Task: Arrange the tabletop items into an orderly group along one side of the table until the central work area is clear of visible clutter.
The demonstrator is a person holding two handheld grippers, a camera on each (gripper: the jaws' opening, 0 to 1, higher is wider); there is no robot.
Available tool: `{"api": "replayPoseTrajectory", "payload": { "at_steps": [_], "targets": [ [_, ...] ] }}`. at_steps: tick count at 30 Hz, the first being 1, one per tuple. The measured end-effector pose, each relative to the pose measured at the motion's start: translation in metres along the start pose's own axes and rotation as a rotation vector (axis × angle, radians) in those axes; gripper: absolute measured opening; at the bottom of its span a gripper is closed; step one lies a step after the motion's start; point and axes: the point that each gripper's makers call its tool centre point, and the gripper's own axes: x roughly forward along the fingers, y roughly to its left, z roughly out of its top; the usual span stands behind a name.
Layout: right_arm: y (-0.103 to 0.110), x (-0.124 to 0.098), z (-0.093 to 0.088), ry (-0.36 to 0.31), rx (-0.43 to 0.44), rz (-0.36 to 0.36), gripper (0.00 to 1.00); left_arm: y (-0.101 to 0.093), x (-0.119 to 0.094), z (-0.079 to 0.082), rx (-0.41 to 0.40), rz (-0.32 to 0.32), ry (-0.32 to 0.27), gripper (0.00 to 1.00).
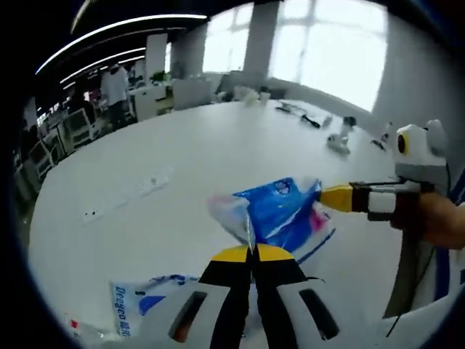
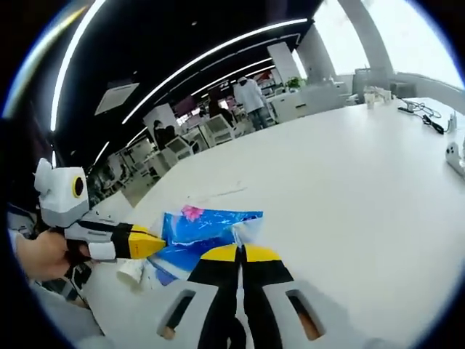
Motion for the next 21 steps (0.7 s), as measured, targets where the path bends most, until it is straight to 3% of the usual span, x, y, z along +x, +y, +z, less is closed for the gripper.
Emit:
{"api": "replayPoseTrajectory", "payload": {
  "at_steps": [3, 8, 21],
  "targets": [
    [-0.009, -0.002, 0.006, -0.009, 0.003, -0.004, 0.0, 0.001, 0.009, 0.006, -0.053, 0.004, -0.007, 0.0],
    [-0.018, -0.001, 0.012, -0.02, -0.051, -0.019, 0.0, -0.007, 0.02, 0.004, -0.036, 0.001, 0.01, 0.0],
    [-0.043, 0.018, -0.008, 0.032, -0.094, -0.014, 0.0, -0.009, 0.049, -0.028, -0.092, 0.025, 0.067, 0.0]
  ]
}}
